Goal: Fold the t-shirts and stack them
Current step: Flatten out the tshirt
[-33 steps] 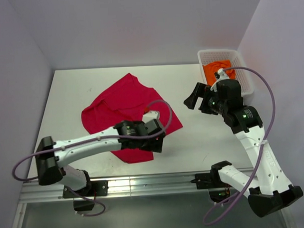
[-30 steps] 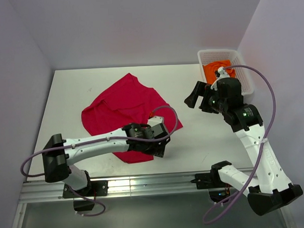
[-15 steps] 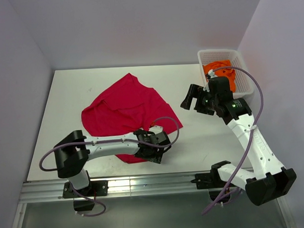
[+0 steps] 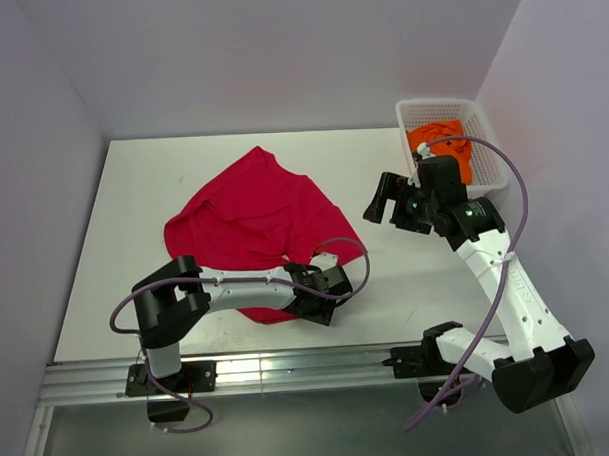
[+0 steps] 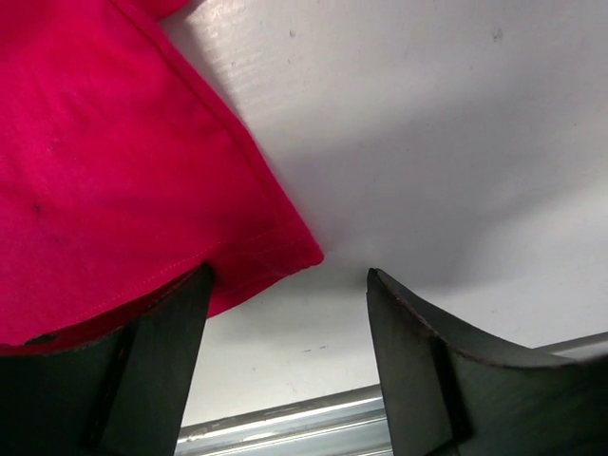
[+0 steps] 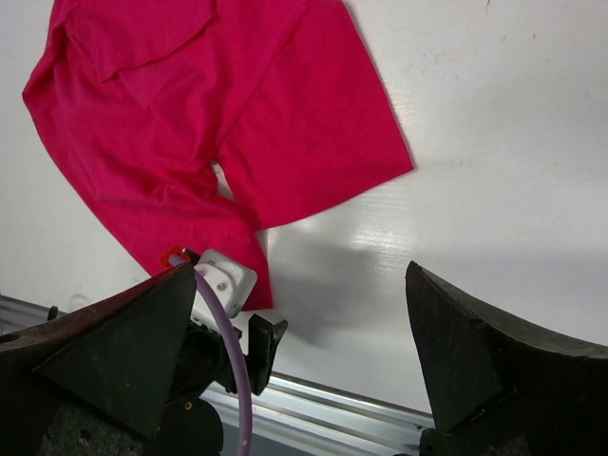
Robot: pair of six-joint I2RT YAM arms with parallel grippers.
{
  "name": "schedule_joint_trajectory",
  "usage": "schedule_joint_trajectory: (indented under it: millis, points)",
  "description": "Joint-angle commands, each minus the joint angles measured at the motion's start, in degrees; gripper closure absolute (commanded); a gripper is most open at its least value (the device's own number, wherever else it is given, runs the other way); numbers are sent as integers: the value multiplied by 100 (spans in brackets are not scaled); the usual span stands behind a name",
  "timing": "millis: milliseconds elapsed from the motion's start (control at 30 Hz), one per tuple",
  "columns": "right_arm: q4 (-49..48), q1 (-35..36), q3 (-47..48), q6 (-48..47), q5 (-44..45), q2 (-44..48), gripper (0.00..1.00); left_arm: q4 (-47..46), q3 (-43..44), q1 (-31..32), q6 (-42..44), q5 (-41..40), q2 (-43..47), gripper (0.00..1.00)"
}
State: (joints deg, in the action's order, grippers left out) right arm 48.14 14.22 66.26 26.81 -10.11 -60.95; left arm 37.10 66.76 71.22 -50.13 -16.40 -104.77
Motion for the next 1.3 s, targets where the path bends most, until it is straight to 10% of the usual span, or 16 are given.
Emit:
schedule_joint_trajectory:
  millis: [0,300,567,1267]
  points:
    - [20,-33,10,-123,132,92,2,-397,-207,-91,73,-21,-386,29]
    - [-393,-24,-131,70,-61,-180,2,-677,-936,-495,38,-82,-290,54]
    - [-490,-24,27,70,-88,-558,2,-1056,-1341,-846,240,-100,-351,99]
    - [-1807,-24,-693,325,-114,-2623,0,1220,-1482,-1436,-480,-530,2927,100]
